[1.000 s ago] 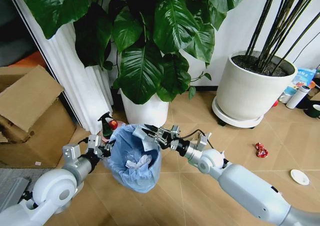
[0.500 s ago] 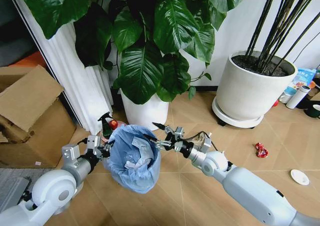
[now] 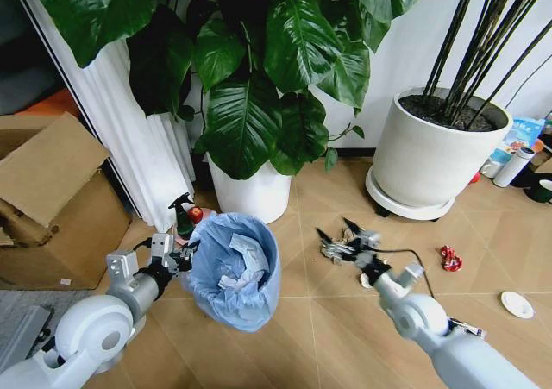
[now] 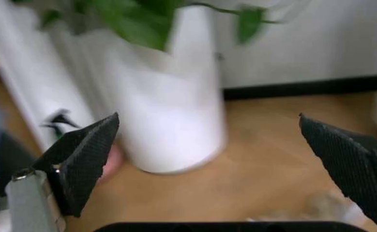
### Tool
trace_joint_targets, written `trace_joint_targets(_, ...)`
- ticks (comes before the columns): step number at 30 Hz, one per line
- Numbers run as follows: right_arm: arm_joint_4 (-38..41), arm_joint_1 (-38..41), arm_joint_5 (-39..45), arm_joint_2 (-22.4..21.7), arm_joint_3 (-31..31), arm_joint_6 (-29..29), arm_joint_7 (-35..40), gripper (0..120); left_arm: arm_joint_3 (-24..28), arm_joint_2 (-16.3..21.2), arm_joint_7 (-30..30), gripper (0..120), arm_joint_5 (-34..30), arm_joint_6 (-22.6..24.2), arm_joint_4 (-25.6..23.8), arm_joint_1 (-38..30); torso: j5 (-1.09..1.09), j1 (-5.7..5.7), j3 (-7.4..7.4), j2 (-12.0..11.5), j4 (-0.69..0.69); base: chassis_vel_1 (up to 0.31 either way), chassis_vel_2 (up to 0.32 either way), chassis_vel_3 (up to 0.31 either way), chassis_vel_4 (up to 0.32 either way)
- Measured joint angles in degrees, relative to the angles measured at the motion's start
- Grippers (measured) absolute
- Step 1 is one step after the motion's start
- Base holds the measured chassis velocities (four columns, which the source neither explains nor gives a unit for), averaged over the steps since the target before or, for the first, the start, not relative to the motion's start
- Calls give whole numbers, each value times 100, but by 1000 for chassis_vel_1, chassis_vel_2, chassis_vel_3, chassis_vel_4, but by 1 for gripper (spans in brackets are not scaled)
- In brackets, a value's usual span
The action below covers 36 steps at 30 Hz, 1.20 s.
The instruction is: Pick up the trash bin and place the garbage on the floor into it.
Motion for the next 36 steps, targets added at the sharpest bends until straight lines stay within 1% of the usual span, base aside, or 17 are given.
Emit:
trace_joint_targets(1,0,0,0,0,0,0,0,100,0,0,0,0,0,0,0,0,0,0,0,0,0,0,0,0,0)
trace_joint_targets(3,-36,-370,-151,146,414,-57,106,100,-21,-21,0,0,20,0,-32,34,-1,0,0,0,-1,0,0,0,0)
trace_joint_targets(4,-100,-602,-264,264,731,-74,134,100,-40,-27,1,0,42,0,-50,69,0,0,0,0,0,0,0,0,0)
trace_joint_targets(5,-100,-602,-264,264,731,-74,134,100,-40,-27,1,0,42,0,-50,69,0,0,0,0,0,0,0,0,0)
trace_joint_targets(7,-208,-965,-416,430,1247,-117,127,100,-68,-49,0,0,76,-1,-70,119,0,0,0,0,0,0,0,0,0)
trace_joint_targets(9,-309,-1186,-518,513,1559,-131,122,100,-87,-82,0,0,107,-4,-75,138,-2,0,0,0,0,0,0,0,0)
trace_joint_targets(11,-383,-1263,-550,546,1676,-130,118,100,-91,-104,0,0,119,-5,-79,145,-1,0,0,0,-1,0,0,0,0)
trace_joint_targets(13,-500,-1373,-533,606,1801,-193,290,100,-98,-143,-2,0,144,-6,-86,160,-1,0,0,0,-1,0,0,0,0)
trace_joint_targets(15,-565,-1327,-502,674,1729,-391,716,100,-100,-149,-11,0,162,-8,-86,169,-2,0,0,0,-1,0,0,0,0)
trace_joint_targets(16,-565,-1327,-502,674,1729,-391,716,100,-100,-149,-11,0,162,-8,-86,169,-2,0,0,0,-1,0,0,0,0)
trace_joint_targets(19,-859,-925,-388,938,1255,-749,1764,100,-100,-143,-38,0,157,-8,-99,177,-1,0,1,0,0,0,0,0,0)
trace_joint_targets(20,-859,-925,-388,938,1255,-749,1764,100,-100,-143,-38,0,157,-8,-99,177,-1,0,1,0,0,0,0,0,0)
trace_joint_targets(22,-1055,-664,-267,1138,1012,-969,2269,100,-100,-108,-42,0,133,-8,-101,166,-1,1,1,0,2,0,0,0,0)
trace_joint_targets(25,-1172,-532,-179,1250,916,-1066,2453,100,-80,-85,-44,0,117,-7,-71,133,-1,1,1,0,1,0,0,0,0)
trace_joint_targets(28,-1546,-178,-155,1542,827,-1258,2775,100,-37,-51,-33,0,97,-7,13,89,-2,1,2,-1,1,0,0,0,0)
trace_joint_targets(32,-1756,10,-131,1656,779,-1371,2918,100,-37,-35,-31,0,71,-7,48,70,-4,1,1,-1,0,0,0,0,0)
trace_joint_targets(36,-2013,241,1,1780,720,-1483,3077,100,-45,-7,-30,0,50,-7,65,65,-1,1,2,-2,0,0,0,0,0)
